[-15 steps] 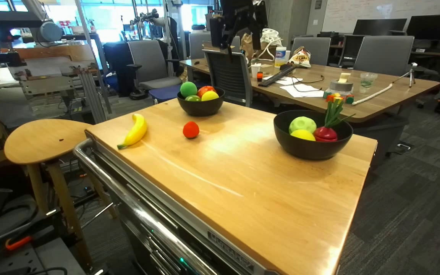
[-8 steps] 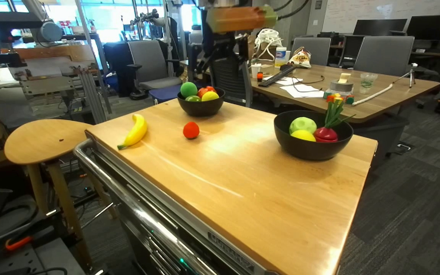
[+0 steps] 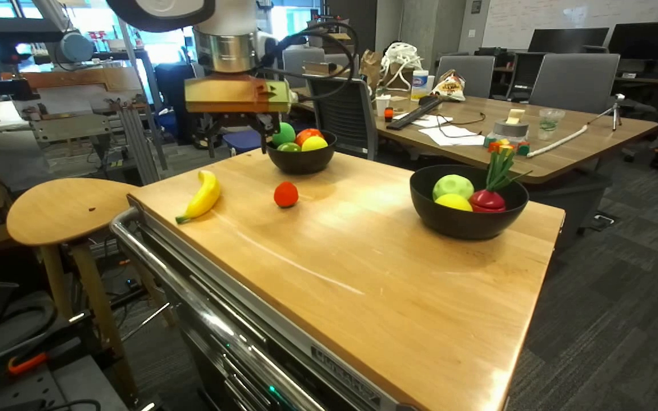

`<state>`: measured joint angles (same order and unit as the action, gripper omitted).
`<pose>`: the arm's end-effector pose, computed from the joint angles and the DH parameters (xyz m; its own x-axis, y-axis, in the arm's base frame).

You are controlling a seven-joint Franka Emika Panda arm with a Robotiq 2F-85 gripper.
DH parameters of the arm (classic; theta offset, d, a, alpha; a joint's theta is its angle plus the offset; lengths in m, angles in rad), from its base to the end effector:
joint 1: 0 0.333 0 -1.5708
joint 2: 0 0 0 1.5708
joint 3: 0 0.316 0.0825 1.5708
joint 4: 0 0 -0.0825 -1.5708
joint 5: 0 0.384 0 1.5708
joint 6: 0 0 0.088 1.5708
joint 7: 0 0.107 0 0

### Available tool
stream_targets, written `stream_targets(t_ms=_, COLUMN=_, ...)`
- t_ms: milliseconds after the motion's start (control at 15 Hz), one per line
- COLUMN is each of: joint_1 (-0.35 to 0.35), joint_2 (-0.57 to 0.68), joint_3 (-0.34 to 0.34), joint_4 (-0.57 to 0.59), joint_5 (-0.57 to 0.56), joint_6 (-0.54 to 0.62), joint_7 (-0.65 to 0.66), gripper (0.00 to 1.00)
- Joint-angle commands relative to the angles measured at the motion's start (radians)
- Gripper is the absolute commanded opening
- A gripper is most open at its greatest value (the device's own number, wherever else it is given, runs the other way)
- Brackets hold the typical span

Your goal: Pick up all the fruits from the table and put 5 fruits in the bowl to the right and 4 fruits into the bowl to the left

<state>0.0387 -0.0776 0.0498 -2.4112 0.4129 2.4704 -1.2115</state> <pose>0.4921 0.0427 0.3546 0.5236 0.7975 0.2998 0.8387 -0.5444 -0.0166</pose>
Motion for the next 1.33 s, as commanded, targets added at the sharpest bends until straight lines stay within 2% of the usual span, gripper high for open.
stream_targets(t_ms=0, joint_1=0.088, joint_2=-0.104, joint_3=0.036, joint_4=-0.111, joint_5=0.066, joint_6=0.097, joint_7=-0.008, gripper=1.0)
stream_targets(t_ms=67, joint_1=0.109, joint_2=-0.11, joint_3=0.039, joint_4=-0.119, joint_5=0.058, joint_6=0.068, joint_7=-0.016, gripper=1.0)
stream_targets(t_ms=133, joint_1=0.096, joint_2=-0.058, joint_3=0.016, joint_4=-0.073, joint_5=0.03, joint_6=0.06, joint_7=0.006, gripper=1.0)
stream_targets(t_ms=267, joint_1=0.125, joint_2=-0.075, joint_3=0.024, joint_4=-0.097, joint_5=0.031, joint_6=0.06, joint_7=0.006, gripper=1.0)
stream_targets(t_ms=800, joint_1=0.106, joint_2=0.005, joint_3=0.025, joint_4=-0.131, joint_5=-0.11, joint_6=0.137, joint_7=0.028, gripper=1.0)
stream_targets(t_ms=867, joint_1=0.104, joint_2=0.016, joint_3=0.027, joint_4=-0.134, joint_5=-0.125, joint_6=0.147, joint_7=0.029, gripper=0.9)
stream_targets(t_ms=933, joint_1=0.103, joint_2=0.025, joint_3=0.028, joint_4=-0.138, joint_5=-0.139, joint_6=0.162, joint_7=0.027, gripper=0.73)
stream_targets(t_ms=1267, joint_1=0.091, joint_2=0.071, joint_3=0.031, joint_4=-0.126, joint_5=-0.187, joint_6=0.21, joint_7=0.04, gripper=0.33)
